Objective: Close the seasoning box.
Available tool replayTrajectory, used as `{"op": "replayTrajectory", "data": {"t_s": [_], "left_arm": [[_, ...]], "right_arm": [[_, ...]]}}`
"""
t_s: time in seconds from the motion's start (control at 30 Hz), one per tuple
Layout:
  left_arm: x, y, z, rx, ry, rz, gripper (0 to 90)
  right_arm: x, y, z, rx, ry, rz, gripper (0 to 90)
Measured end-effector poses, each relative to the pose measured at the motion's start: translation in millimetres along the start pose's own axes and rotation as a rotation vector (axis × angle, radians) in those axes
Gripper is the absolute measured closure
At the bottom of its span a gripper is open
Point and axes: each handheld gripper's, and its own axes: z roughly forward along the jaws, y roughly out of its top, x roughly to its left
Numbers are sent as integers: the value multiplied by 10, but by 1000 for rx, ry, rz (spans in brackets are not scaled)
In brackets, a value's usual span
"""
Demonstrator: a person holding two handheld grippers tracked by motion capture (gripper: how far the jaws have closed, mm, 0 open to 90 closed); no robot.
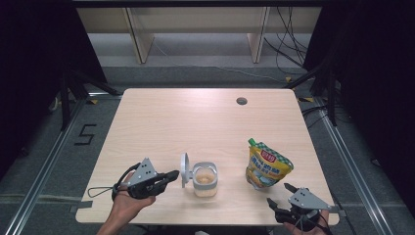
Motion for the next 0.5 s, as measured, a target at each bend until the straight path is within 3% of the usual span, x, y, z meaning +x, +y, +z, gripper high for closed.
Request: {"op": "replayTrajectory", "data": {"t_s": [0.17,0.23,0.27,0.33,0.37,0.5], "left_arm": [[-13,37,5,0,1,12,894],[-38,47,17,-13,-19,-32,894],[-32,58,15,-7,-18,-8,893],[-51,67,30,-8,-11,-15,894],[-45,77,33,-9,-13,4,894],[-64,103,48,-8,-17,12,893]], "right_arm": [[0,-1,1,3,0,2,248],[-3,0,2,-3,-6,-7,248],[-3,1,2,-3,-6,-10,248],[-2,2,2,-3,-6,-13,249],[-1,2,3,-3,-6,-13,249],[-4,3,2,-5,-6,-17,250]]}}
